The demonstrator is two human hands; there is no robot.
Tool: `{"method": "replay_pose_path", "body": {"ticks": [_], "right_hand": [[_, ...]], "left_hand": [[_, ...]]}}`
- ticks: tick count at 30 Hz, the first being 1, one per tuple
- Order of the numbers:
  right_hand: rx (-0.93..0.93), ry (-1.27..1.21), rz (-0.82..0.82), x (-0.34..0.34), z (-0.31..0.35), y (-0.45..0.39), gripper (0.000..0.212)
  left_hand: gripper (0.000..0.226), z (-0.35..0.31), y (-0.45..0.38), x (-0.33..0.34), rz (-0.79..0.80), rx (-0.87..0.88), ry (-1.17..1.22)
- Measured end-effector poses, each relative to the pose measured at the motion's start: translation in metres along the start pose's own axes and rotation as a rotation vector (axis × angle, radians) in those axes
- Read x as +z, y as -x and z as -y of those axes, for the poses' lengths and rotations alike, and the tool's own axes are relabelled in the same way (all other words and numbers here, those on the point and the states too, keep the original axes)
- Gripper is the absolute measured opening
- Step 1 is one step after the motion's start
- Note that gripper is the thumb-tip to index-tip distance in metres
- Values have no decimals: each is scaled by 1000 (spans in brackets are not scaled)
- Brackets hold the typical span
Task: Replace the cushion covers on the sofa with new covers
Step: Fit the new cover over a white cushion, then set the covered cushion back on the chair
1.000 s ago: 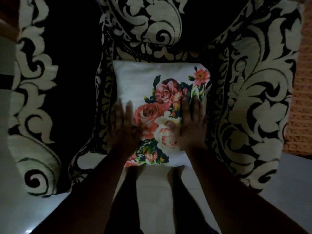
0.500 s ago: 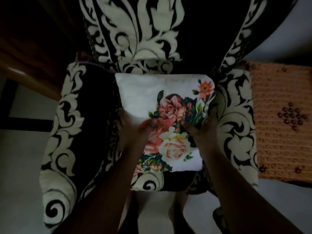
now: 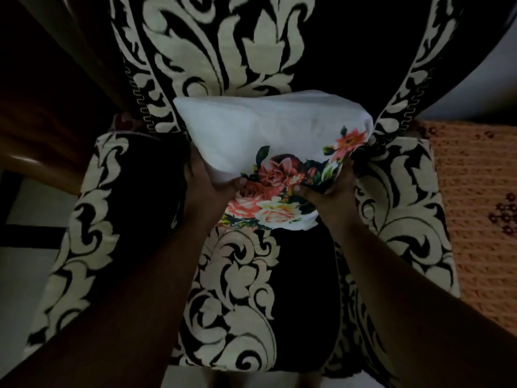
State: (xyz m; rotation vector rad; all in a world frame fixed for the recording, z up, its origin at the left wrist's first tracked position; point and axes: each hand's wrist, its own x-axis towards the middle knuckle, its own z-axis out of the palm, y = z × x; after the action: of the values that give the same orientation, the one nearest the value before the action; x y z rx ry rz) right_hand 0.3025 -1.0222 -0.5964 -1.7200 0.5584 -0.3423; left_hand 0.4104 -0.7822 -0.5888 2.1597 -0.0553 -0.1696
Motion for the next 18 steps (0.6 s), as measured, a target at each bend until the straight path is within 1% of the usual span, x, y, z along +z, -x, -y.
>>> {"method": "replay_pose_path", "body": {"ticks": [4,6,7,8,10,12,13,15,17,18], "right_hand": [[44,60,-7,1,-14,-4,118],[38,75,-7,0,-10,-2,114],[19,73,-23,-1,-4,-2,105],[-7,63,-51,-3,1,-3,91],[-17,26,-166,-9,17,-6,66],[17,55,-274,-20,30,-16,61],[17,101,-293,-25,35,-22,57],[11,215,-300,-36,41,-32,38],[25,347,-321,-46,48,-43,21],[40,398,-323,-51,50,-48,19]], "left_hand": [[126,12,-3,2,22,34,-17],[122,7,-3,-1,17,16,-14],[116,1,-6,-3,-1,7,11],[108,-7,-10,-7,-18,10,59],[92,-22,-23,-16,-19,22,212],[77,-38,-35,-26,-12,-15,259],[68,-46,-40,-31,-12,-30,221],[54,-57,-46,-42,-16,-34,87],[48,-63,-51,-55,-30,-12,-30],[47,-65,-54,-59,-36,6,-80]]}}
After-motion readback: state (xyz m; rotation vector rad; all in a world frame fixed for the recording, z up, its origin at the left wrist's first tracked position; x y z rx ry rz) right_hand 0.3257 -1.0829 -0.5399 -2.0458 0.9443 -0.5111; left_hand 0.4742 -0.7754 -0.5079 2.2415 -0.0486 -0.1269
